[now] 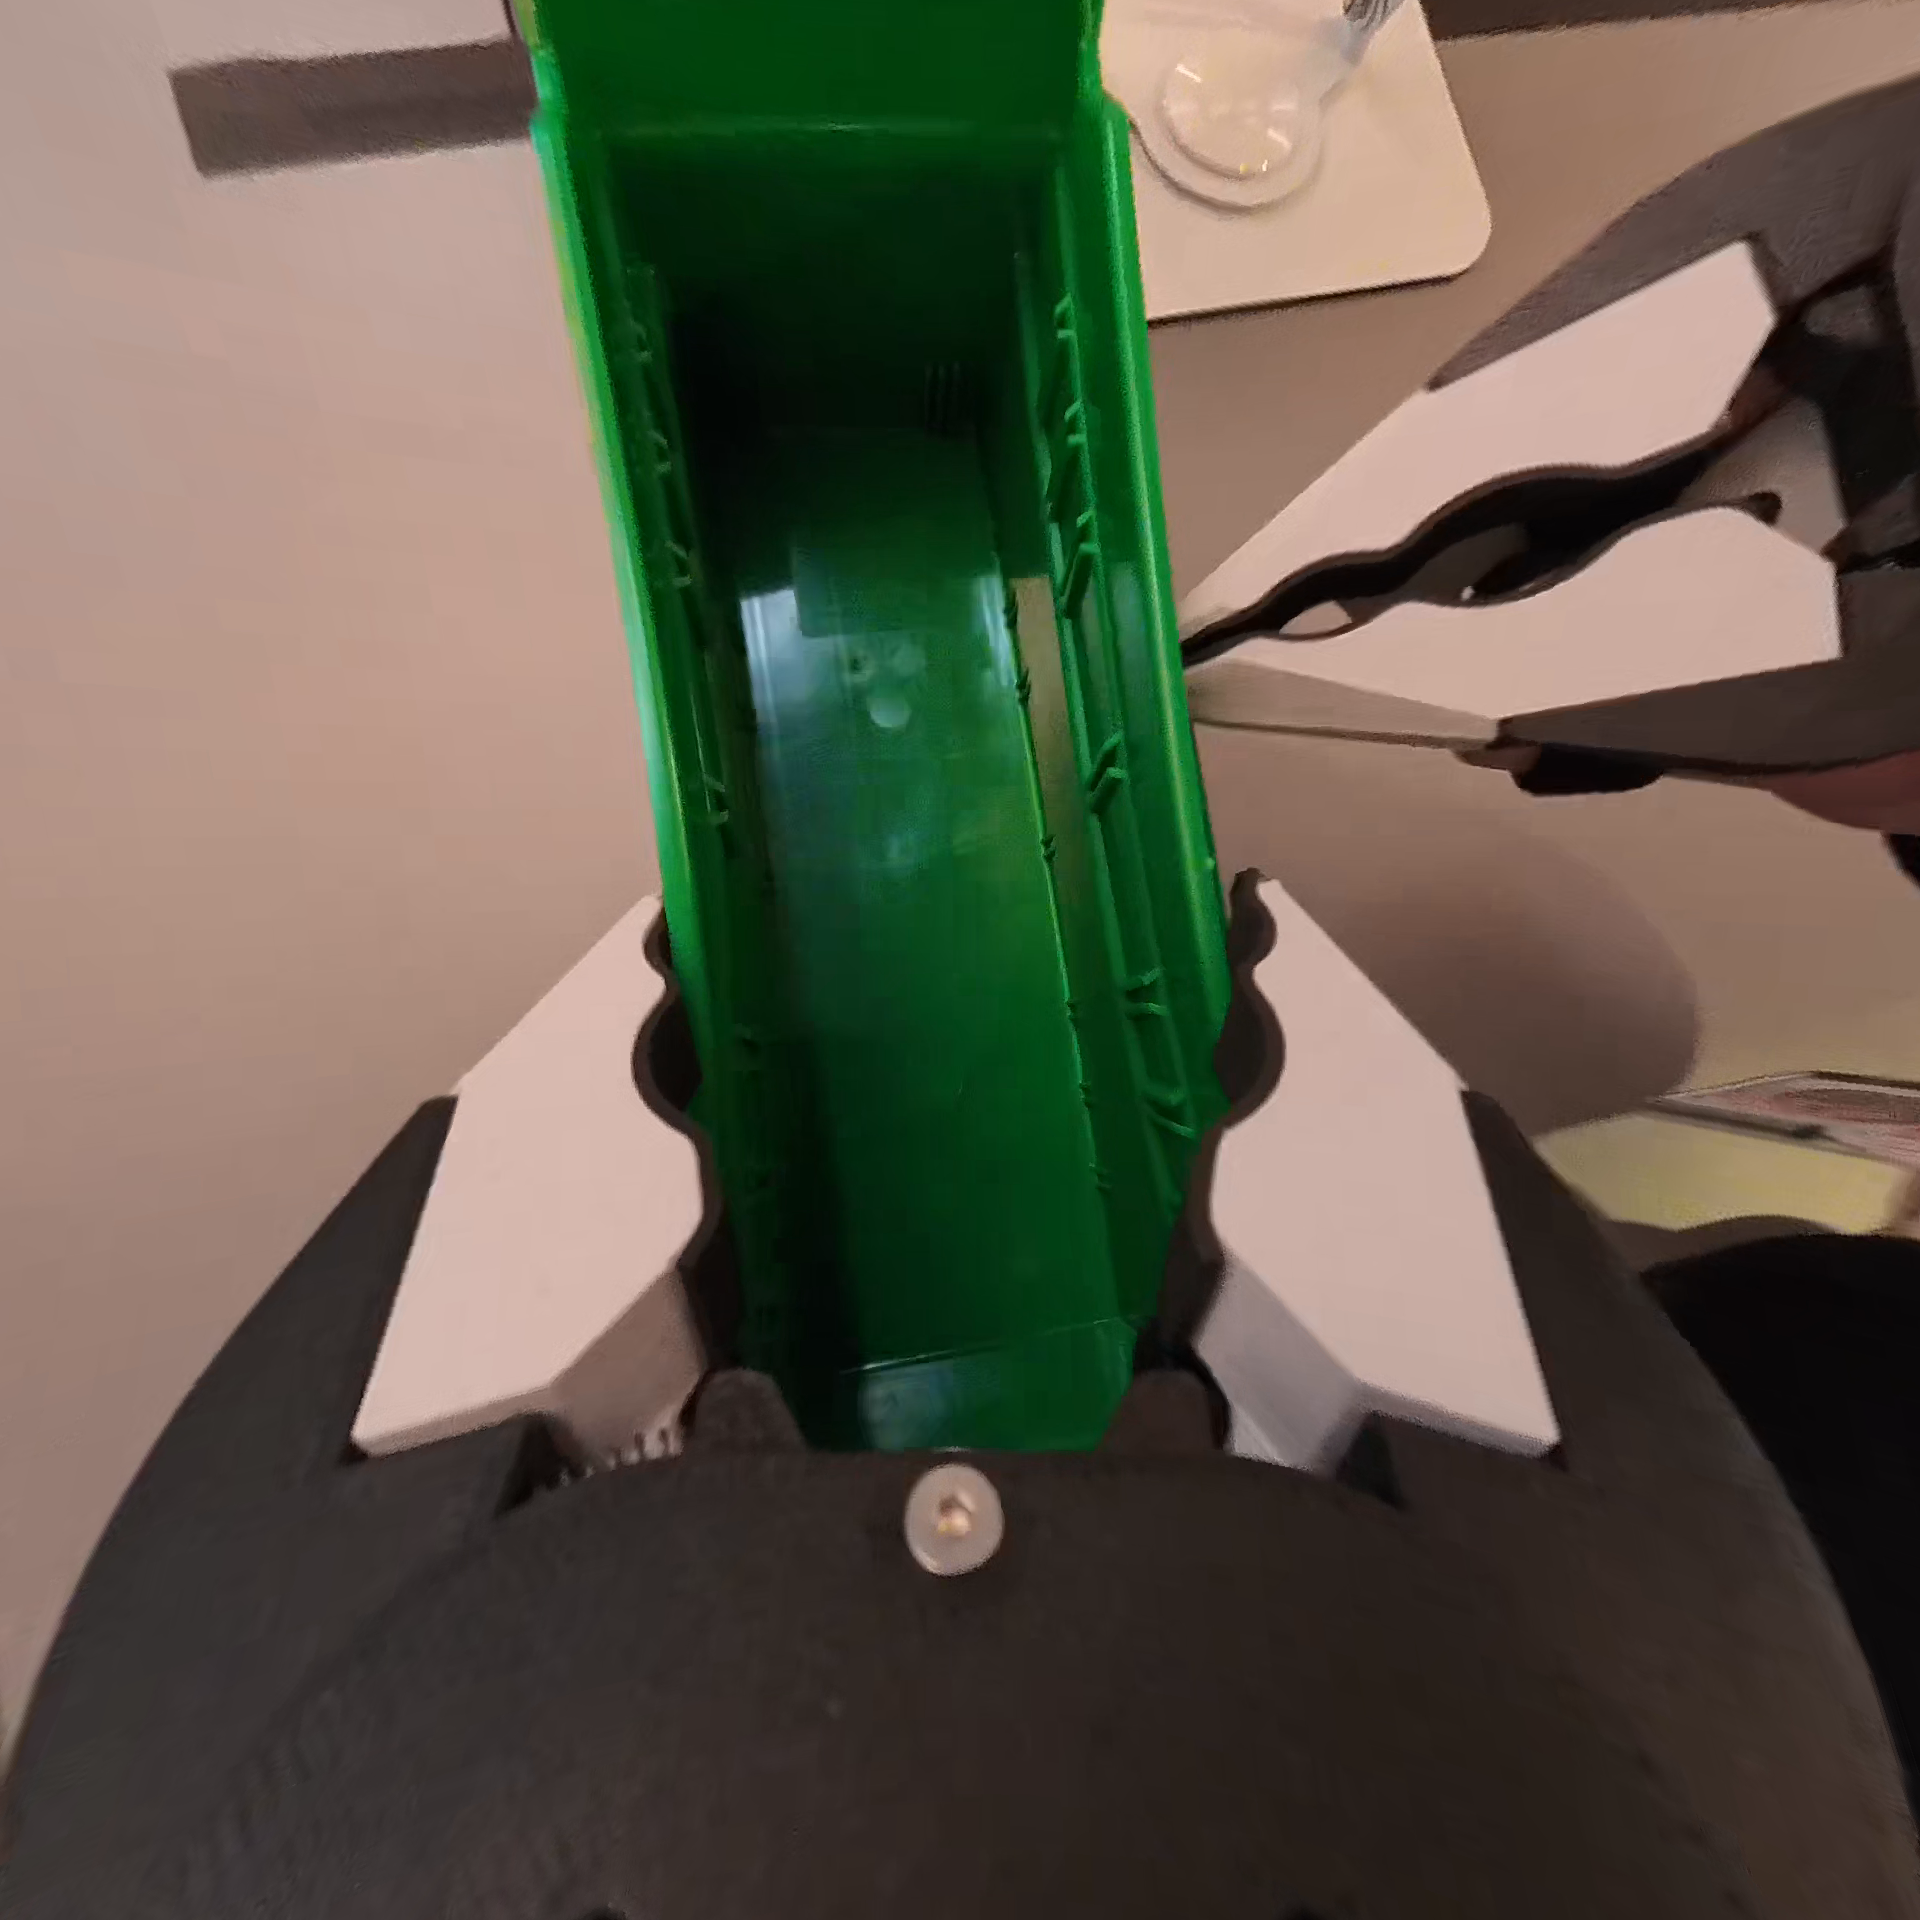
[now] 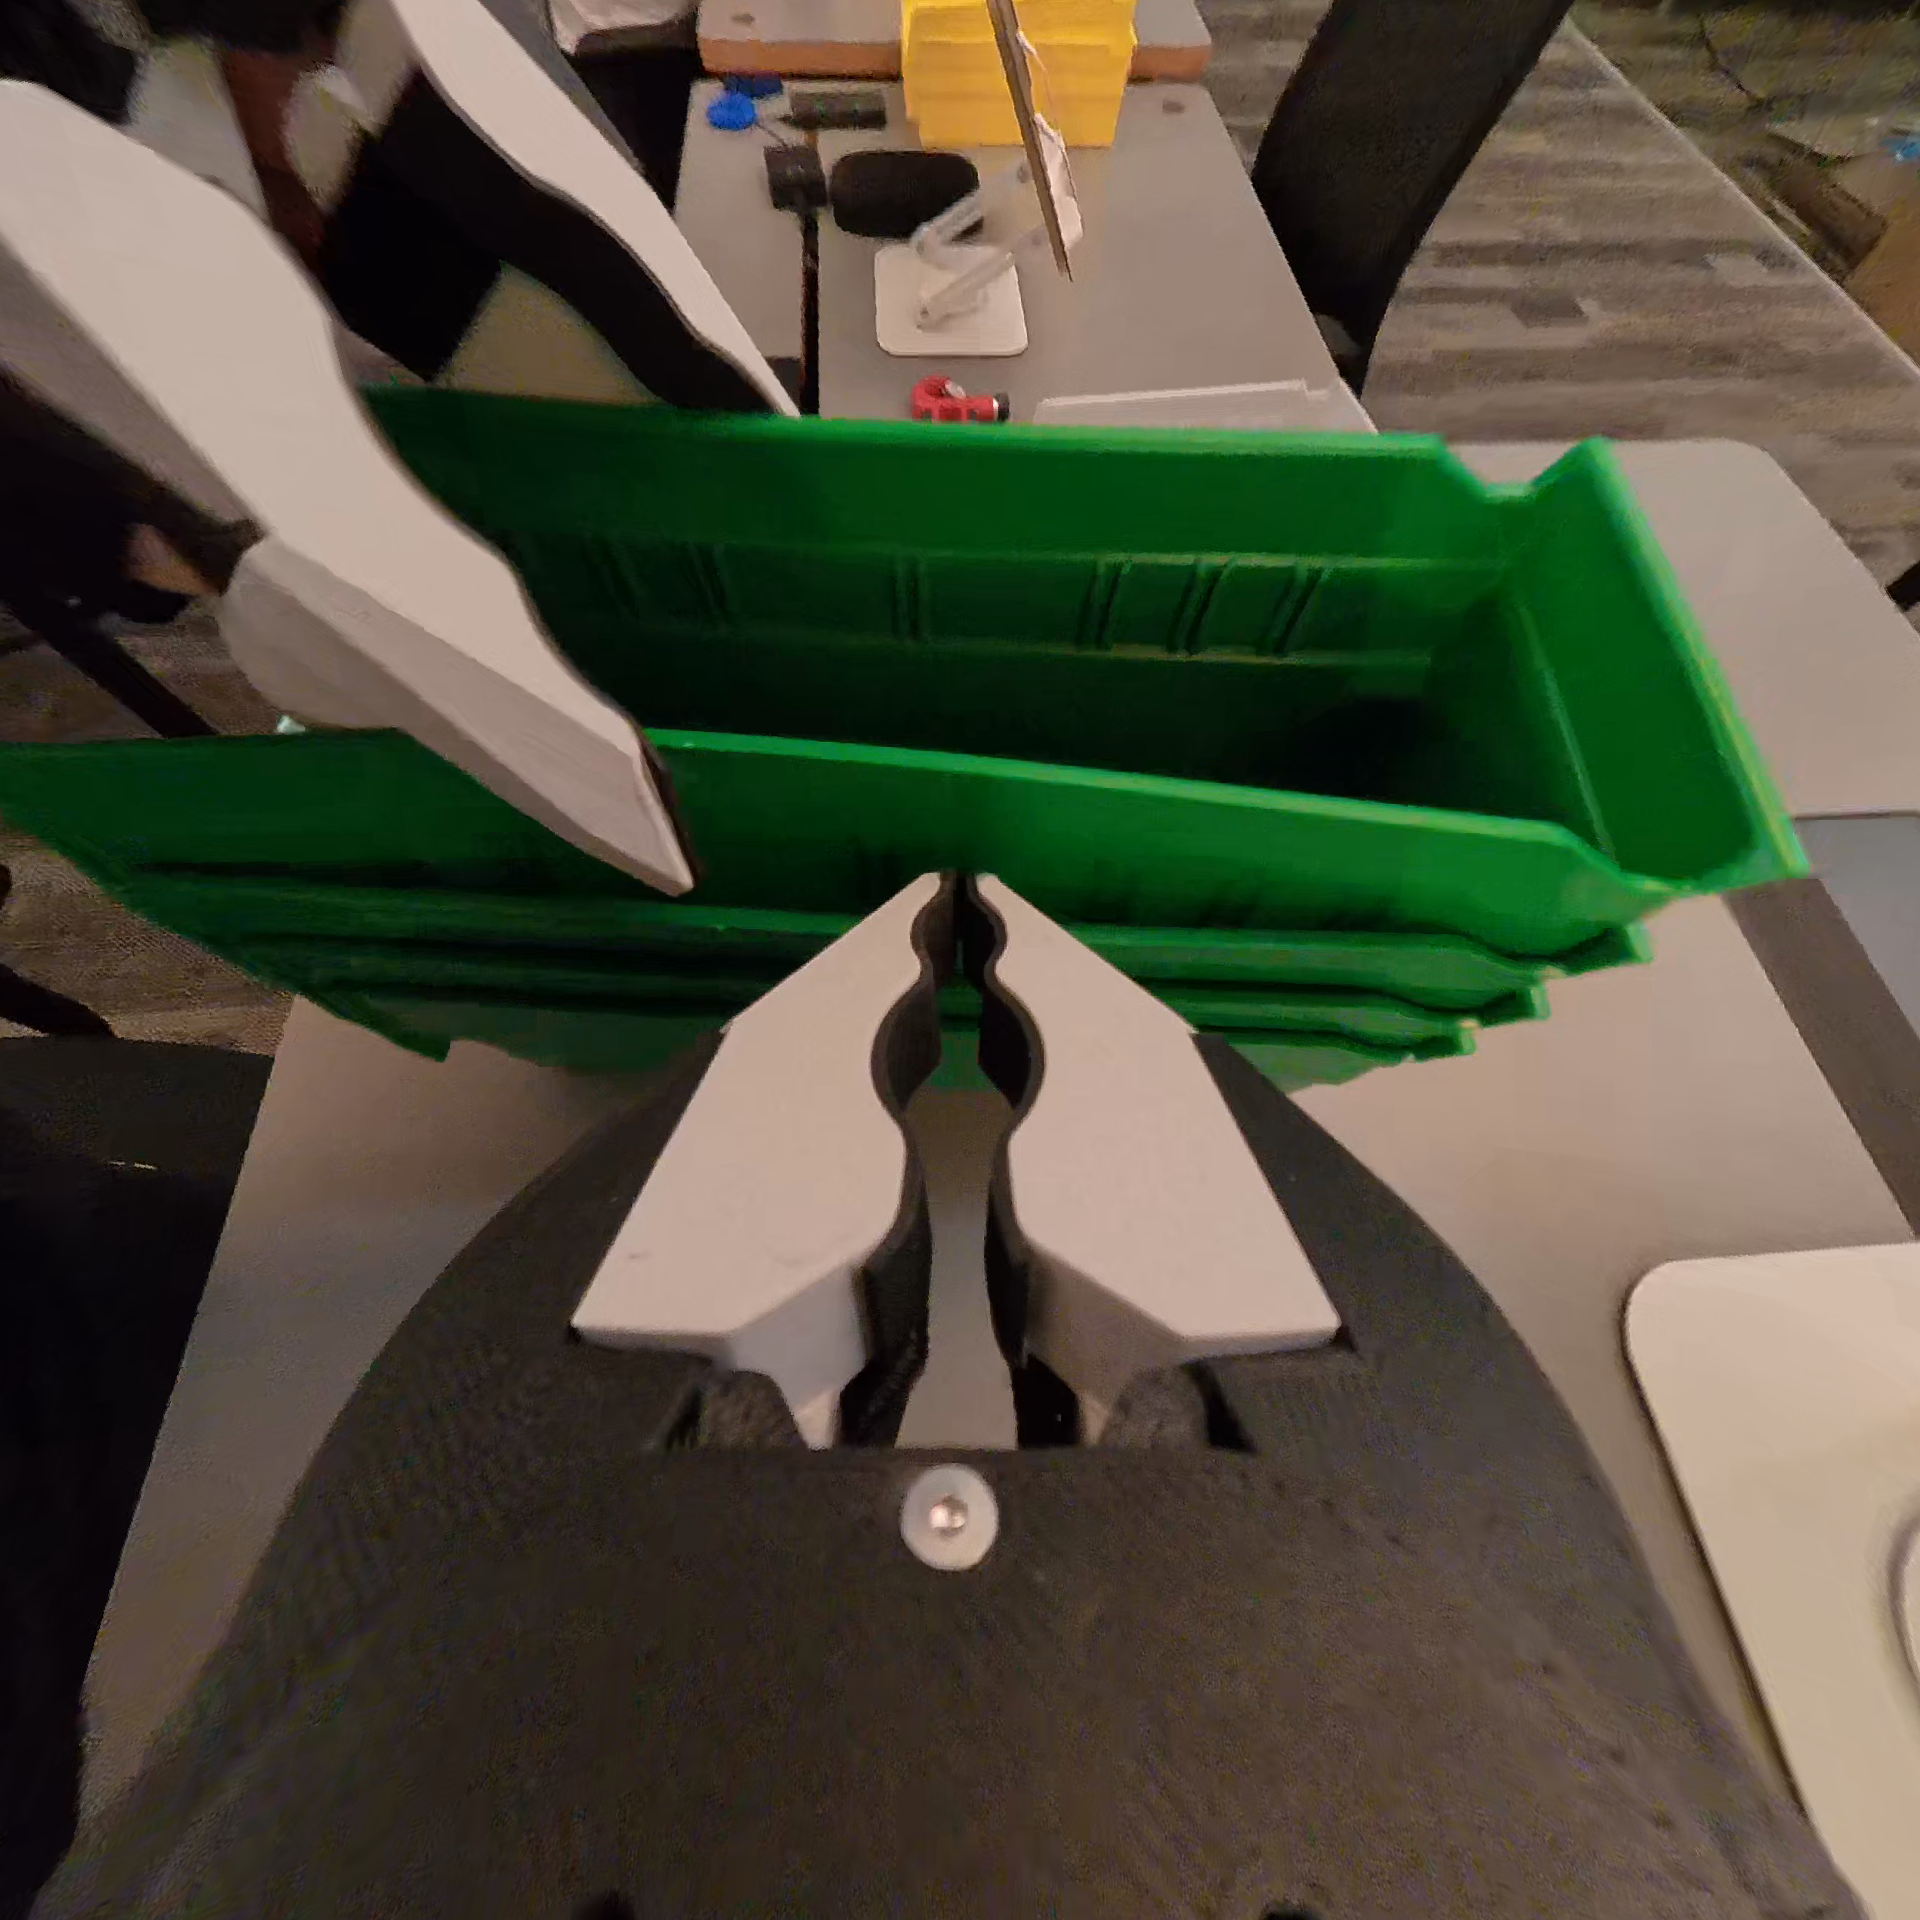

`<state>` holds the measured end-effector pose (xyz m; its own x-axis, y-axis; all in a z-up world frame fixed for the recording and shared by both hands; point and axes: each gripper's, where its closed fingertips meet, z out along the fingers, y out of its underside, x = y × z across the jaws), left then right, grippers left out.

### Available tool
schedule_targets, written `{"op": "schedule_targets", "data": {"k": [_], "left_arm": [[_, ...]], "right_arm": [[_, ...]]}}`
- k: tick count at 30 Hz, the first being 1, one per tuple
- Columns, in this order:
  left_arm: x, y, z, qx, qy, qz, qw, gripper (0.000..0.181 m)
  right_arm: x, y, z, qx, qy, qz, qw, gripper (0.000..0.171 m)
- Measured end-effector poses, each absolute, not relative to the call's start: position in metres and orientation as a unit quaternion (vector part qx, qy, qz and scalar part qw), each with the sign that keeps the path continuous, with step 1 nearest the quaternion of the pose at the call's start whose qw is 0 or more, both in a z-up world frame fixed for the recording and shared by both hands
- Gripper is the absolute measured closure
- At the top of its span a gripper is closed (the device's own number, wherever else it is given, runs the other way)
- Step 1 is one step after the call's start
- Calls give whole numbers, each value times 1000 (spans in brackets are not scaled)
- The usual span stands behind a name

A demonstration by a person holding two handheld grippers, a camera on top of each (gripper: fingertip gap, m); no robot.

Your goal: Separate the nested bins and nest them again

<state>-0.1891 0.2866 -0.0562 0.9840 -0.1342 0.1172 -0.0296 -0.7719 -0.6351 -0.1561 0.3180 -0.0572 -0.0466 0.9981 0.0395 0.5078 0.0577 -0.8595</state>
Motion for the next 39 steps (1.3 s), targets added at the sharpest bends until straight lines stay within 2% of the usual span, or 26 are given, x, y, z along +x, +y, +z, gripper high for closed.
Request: {"op": "schedule_targets", "data": {"k": [5,8,9,11,12,15,18,21,22,24,27,28,33,36,37,39], "left_arm": [[-191,284,-60,-942,65,-91,317,67],[-188,278,-57,-939,66,-106,319,62],[-187,276,-52,-935,55,-129,327,59],[-193,269,-40,-927,42,-151,340,64],[-198,265,-31,-921,38,-162,354,70],[-224,259,-10,-901,9,-188,391,93],[-244,258,-8,-893,-11,-223,390,110],[-254,255,-13,-895,-12,-226,383,119],[-253,253,-10,-893,-12,-237,384,116],[-245,243,-4,-894,-2,-242,378,95],[-221,215,-12,-901,25,-239,360,67],[-217,204,-22,-908,32,-220,356,58],[-186,165,-83,-908,41,-203,365,36],[-187,171,-105,-912,34,-143,382,28],[-190,177,-108,-909,33,-120,398,23],[-187,184,-124,-909,37,-100,402,23]], "right_arm": [[-155,328,-36,-565,-647,354,369,171],[-150,321,-33,-498,-726,334,337,170],[-146,316,-35,-486,-748,332,307,154],[-139,315,-33,-473,-771,321,281,123],[-137,316,-27,-463,-777,321,281,119],[-145,328,1,-482,-754,344,286,120],[-167,348,16,-511,-735,333,297,124],[-184,345,14,-470,-780,300,283,121],[-188,341,12,-445,-801,288,277,113],[-192,327,11,-388,-838,290,250,82],[-195,307,2,-277,-900,264,210,49],[-195,302,-5,-240,-920,243,192,44],[-195,273,-49,-112,-971,180,110,41],[-198,267,-56,-95,-975,178,89,46],[-200,265,-55,-95,-975,184,86,56],[-202,264,-54,-88,-976,184,81,59]]}}
